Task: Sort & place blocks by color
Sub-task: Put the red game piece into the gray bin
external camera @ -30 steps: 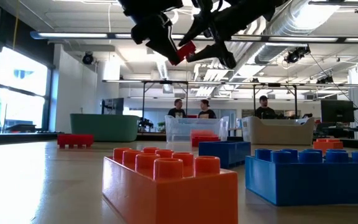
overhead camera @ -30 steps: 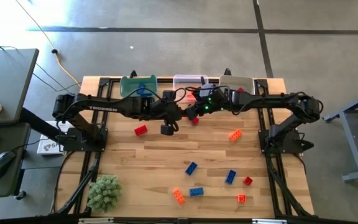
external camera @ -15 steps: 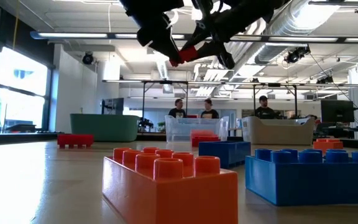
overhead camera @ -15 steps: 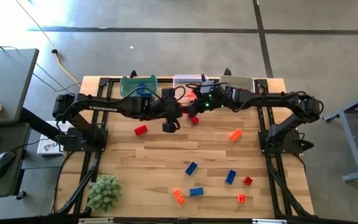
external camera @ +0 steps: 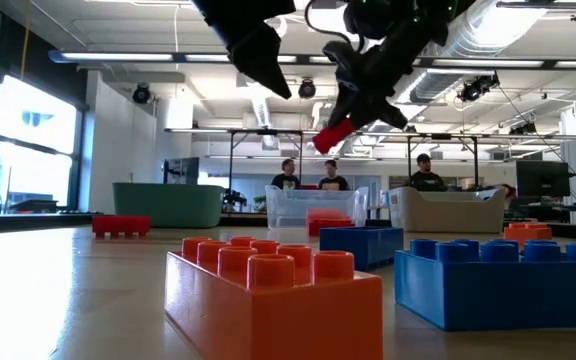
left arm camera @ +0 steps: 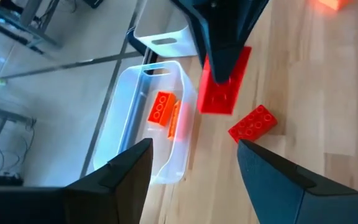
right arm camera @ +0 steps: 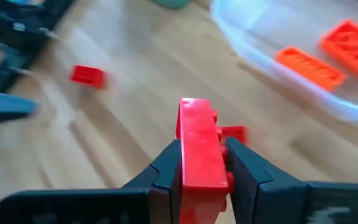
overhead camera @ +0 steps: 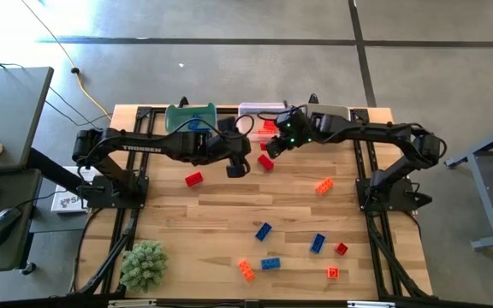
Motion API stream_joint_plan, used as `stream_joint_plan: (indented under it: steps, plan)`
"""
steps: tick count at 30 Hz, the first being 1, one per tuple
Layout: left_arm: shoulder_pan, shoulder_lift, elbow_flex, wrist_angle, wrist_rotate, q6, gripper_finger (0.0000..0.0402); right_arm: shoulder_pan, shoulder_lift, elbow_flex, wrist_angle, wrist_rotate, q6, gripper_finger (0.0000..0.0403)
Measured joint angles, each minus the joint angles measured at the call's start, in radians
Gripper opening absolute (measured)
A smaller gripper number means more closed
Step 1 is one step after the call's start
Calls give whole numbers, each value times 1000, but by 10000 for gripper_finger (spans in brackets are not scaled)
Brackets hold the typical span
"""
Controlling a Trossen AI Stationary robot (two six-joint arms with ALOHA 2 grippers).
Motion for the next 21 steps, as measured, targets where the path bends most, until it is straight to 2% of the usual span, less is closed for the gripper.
stream_joint_plan:
  steps: [7,14,21]
  plan:
    - [31,0,0,-14,-3,-86,221,-84,-11,0,-134,117,-106,71]
    - [55,0,0,-44,-3,-138,221,-173,-76,0,-259,399,-179,71]
    - [61,0,0,-44,0,-177,221,-280,-102,0,-306,630,-217,71]
